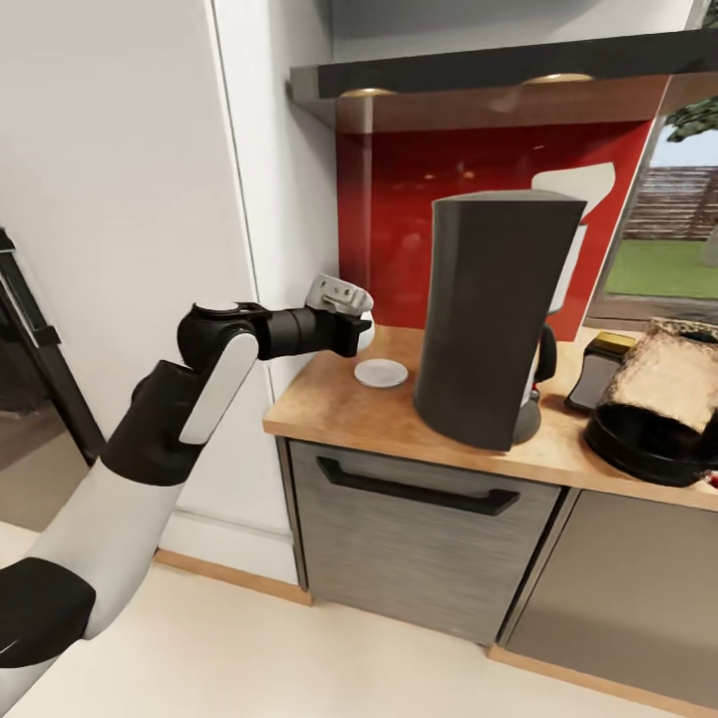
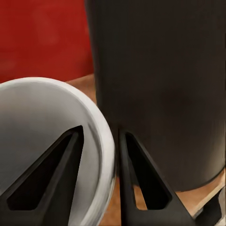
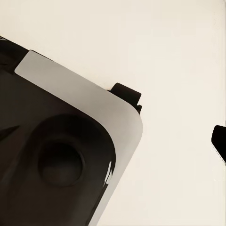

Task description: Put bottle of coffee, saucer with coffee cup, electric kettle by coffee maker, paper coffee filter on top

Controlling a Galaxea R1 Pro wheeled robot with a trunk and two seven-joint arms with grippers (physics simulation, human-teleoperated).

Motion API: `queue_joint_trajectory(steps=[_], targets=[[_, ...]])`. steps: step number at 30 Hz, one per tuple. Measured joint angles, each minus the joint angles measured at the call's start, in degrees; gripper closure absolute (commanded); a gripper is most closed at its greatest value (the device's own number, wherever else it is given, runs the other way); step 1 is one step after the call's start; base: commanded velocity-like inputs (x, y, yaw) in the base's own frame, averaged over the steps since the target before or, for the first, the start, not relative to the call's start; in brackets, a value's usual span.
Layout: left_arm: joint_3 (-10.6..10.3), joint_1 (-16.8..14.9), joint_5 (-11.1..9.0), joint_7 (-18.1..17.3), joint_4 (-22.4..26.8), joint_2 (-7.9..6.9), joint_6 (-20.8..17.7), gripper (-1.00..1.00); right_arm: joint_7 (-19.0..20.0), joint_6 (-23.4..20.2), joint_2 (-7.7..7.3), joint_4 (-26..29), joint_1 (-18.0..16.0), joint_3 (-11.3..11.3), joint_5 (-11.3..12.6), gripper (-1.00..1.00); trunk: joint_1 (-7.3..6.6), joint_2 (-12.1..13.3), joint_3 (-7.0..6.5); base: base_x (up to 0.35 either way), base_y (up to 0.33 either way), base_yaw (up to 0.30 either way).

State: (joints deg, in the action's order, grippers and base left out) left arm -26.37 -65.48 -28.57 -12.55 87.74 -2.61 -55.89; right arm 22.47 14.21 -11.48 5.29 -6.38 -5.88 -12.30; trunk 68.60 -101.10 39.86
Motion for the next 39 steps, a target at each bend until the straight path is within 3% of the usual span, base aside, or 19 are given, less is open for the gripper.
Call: queue_joint_trajectory(steps=[7, 10, 13, 18, 28, 29, 31, 34, 39], targets=[[-2.17, 0.01, -0.18, -0.04, -5.31, 0.18, -0.06, 1.00, -0.02, 0.00, 0.00, 0.00, 0.00, -0.01, 0.00, -1.00, 0.02, 0.00, 0.00, 0.054, 0.000, 0.000], [-2.55, -0.02, -0.40, -0.07, -6.91, 1.56, -0.09, 1.00, -0.02, 0.00, 0.00, 0.00, 0.00, -0.01, 0.00, -1.00, 0.02, 0.00, 0.00, 0.007, 0.000, 0.000], [-2.72, -0.04, -0.55, -0.04, -8.88, 4.69, -0.03, 1.00, -0.01, 0.00, 0.00, 0.00, 0.00, -0.01, 0.01, -1.00, 0.02, 0.00, 0.00, 0.002, 0.000, 0.000], [-2.63, -0.04, 0.13, 0.03, -10.94, 7.19, 0.00, 1.00, -0.01, 0.00, 0.00, 0.00, 0.00, -0.01, 0.01, -1.00, 0.02, 0.00, 0.00, 0.000, 0.000, 0.000], [-2.27, -0.13, 0.57, 0.05, -11.46, 7.59, 0.00, 1.00, -0.01, 0.00, 0.00, 0.00, 0.00, -0.01, 0.01, -1.00, 0.02, 0.00, 0.00, 0.000, 0.000, 0.000], [-2.26, -0.13, 0.87, 0.05, -11.46, 7.58, 0.01, 1.00, -0.01, 0.00, 0.00, 0.00, 0.00, -0.01, 0.01, -1.00, 0.02, 0.00, 0.00, 0.000, 0.000, 0.000], [-2.20, -0.13, 4.88, 0.06, -11.50, 7.53, 0.03, 1.00, -0.02, 0.00, 0.00, 0.00, 0.00, -0.01, 0.01, -1.00, 0.02, 0.00, 0.00, 0.000, 0.000, 0.000], [-1.87, -0.13, 7.65, 0.07, -11.47, 7.50, -0.24, 1.00, -0.05, 0.00, 0.00, 0.00, 0.00, -0.01, 0.01, -1.00, 0.02, 0.00, 0.00, 0.000, 0.000, 0.000], [-1.46, -0.13, 8.96, 0.08, -11.34, 7.40, -0.82, 1.00, -0.05, 0.00, 0.00, 0.00, 0.00, -0.01, 0.01, -1.00, 0.02, 0.00, 0.00, 0.000, 0.000, 0.000]])
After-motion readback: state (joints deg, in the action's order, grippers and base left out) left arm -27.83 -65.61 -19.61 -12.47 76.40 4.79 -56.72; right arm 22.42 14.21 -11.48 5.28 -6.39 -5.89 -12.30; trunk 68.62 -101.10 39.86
